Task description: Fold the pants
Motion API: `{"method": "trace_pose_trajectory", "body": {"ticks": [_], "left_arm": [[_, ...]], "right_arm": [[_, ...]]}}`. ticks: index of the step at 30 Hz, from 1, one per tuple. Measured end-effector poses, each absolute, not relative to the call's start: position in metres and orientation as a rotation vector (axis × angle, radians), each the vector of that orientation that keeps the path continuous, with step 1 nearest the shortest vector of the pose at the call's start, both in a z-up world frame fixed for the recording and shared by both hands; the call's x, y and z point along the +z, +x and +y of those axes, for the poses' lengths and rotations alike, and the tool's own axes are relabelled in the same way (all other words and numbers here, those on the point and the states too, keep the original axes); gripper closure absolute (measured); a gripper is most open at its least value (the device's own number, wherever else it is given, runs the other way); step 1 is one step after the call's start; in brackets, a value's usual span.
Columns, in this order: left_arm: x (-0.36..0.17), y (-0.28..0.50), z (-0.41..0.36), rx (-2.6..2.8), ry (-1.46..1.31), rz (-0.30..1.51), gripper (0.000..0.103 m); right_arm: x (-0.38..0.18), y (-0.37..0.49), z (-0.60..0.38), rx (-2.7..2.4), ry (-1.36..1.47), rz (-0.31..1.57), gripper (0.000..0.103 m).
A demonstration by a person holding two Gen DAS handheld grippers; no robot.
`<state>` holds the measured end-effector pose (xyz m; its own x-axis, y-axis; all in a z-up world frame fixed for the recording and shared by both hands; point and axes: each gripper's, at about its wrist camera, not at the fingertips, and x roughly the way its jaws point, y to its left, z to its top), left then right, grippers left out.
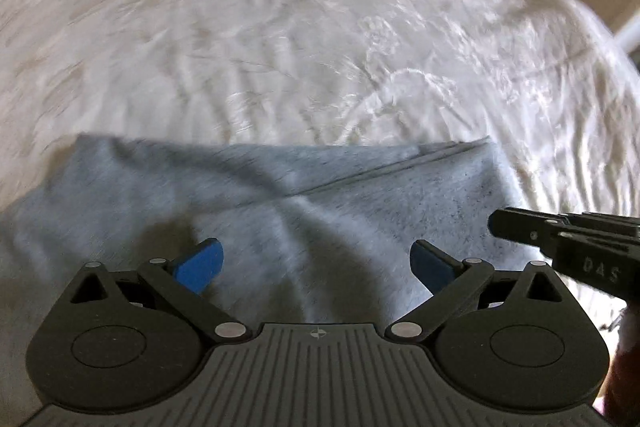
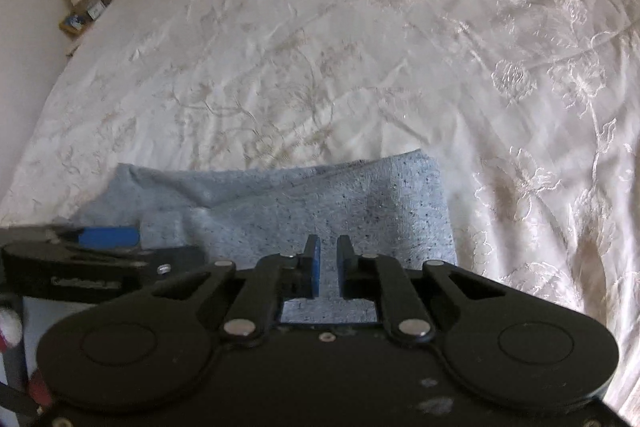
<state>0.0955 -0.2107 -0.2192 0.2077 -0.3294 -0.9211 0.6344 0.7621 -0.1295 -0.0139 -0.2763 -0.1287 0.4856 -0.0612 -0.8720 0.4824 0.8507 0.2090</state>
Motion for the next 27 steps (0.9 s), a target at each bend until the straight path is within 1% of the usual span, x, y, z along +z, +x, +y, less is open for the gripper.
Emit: {"method": "trace_pose_trajectory", "body": {"ticks": [2,4,7,8,9,10,12,16,17,22,24,26,27], "left_arm": [[-0.233,0.097,-0.219,-0.631,0.374,1.214,0.002],[-0.253,0.098,-0.215,-0.536,0.443,1.28,0.002],[-0.268,0.099,-0.19,-0.476,0.389,1.35,0.001],[-0.27,0.099,-0.181,-0.468,0.36,1.362,0.001],[-0.27,0.098,-0.175,-0.465,0.346,1.365,0.001],[-0.27,0.098,-0.17,-0.463,0.338,1.365,0.001],[-0.27,0.096,-0.165,-0.456,0.332,1.365,0.001],[-0.271,0.091,-0.162,-0.436,0.324,1.362,0.001],[-0.272,0.089,-0.161,-0.433,0.323,1.362,0.001],[-0.272,0.073,-0.153,-0.434,0.337,1.377,0.001],[-0.273,0.067,-0.144,-0.426,0.33,1.388,0.001],[-0.273,0.063,-0.135,-0.412,0.306,1.397,0.001],[-0.273,0.062,-0.13,-0.404,0.29,1.402,0.001]], "right_arm": [[-0.137,-0.008,-0.278,-0.34,0.46,1.021,0.091],[-0.139,-0.005,-0.278,-0.331,0.426,1.025,0.09],[-0.146,0.002,-0.283,-0.339,0.336,1.024,0.089],[-0.146,0.004,-0.285,-0.349,0.312,1.014,0.083],[-0.149,0.006,-0.289,-0.352,0.297,1.009,0.079],[-0.152,0.009,-0.294,-0.35,0.297,1.019,0.078],[-0.163,0.015,-0.308,-0.35,0.328,1.051,0.078],[-0.192,0.029,-0.339,-0.365,0.42,1.105,0.093],[-0.197,0.032,-0.346,-0.371,0.438,1.105,0.095],[-0.197,0.04,-0.353,-0.351,0.391,1.079,0.094],[-0.191,0.038,-0.352,-0.343,0.369,1.061,0.091],[-0.18,0.032,-0.346,-0.324,0.349,1.038,0.085],[-0.175,0.029,-0.343,-0.308,0.343,1.026,0.084]]}}
